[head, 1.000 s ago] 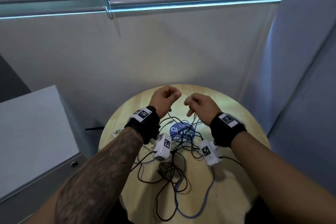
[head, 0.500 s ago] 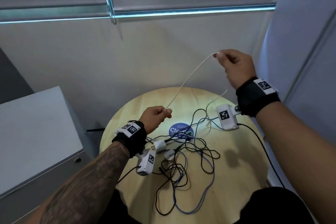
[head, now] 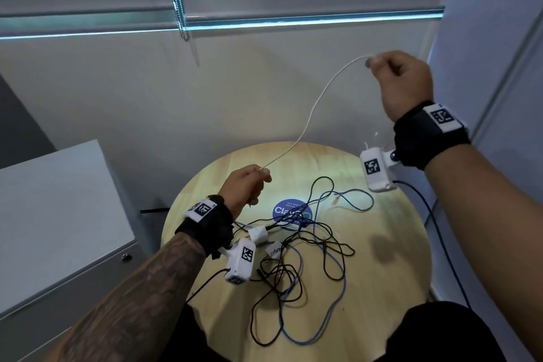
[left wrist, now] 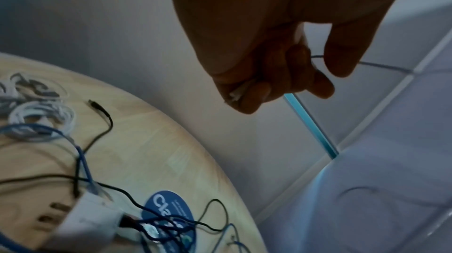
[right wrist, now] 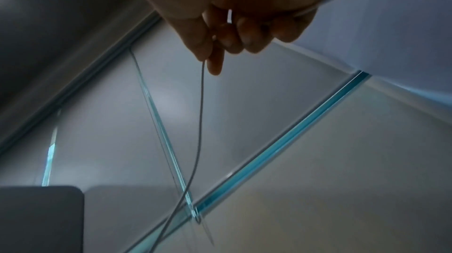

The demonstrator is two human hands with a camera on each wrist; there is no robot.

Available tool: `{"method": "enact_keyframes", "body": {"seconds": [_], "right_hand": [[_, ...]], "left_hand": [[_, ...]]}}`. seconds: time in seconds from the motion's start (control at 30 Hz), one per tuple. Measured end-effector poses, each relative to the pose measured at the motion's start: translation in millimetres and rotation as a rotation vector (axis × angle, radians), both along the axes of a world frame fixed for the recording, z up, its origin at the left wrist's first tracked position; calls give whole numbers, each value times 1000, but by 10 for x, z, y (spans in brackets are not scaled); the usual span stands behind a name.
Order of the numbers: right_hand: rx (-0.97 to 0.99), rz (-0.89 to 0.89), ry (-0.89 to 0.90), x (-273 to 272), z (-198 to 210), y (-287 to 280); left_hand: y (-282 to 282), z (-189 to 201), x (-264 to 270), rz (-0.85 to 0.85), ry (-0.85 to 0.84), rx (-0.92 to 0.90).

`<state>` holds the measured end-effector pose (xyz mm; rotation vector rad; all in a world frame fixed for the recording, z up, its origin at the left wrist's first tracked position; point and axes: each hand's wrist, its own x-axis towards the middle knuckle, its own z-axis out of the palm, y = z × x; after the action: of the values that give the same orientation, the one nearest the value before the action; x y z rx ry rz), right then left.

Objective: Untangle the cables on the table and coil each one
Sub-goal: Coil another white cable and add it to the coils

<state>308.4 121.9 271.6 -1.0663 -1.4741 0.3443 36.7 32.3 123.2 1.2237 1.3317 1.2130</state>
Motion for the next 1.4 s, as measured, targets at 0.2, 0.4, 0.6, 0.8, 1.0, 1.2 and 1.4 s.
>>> {"method": "enact_keyframes", "body": {"seconds": [0.2,0.4,0.6,0.8,1.0,1.2,1.4], "right_hand": [[-175,-8,-407,-264,-690,-131],[-426,543,-510,-739,-1149,-646],[-372,437,-477,-626,-1426,-674],[-443,480,-364,-647,-1883,-872],[-548,620,-555,-840,-2479,-1299],[-548,635,-589,-896,-2457,-1614],[-611,581,-353,-772,-2212,-1653]], "left_hand": [[-71,112,136,-89,-288,-99],[-127,47,255,-99,-268,-109],[-425,-171,354,-166,-205,-184],[-638,-426,399,-250,-691,-383],[-626,-537,268,-34,-989,-231],[-716,-884,91,206,-811,-186],[-887,-1092,117,174,-415,-201]]}}
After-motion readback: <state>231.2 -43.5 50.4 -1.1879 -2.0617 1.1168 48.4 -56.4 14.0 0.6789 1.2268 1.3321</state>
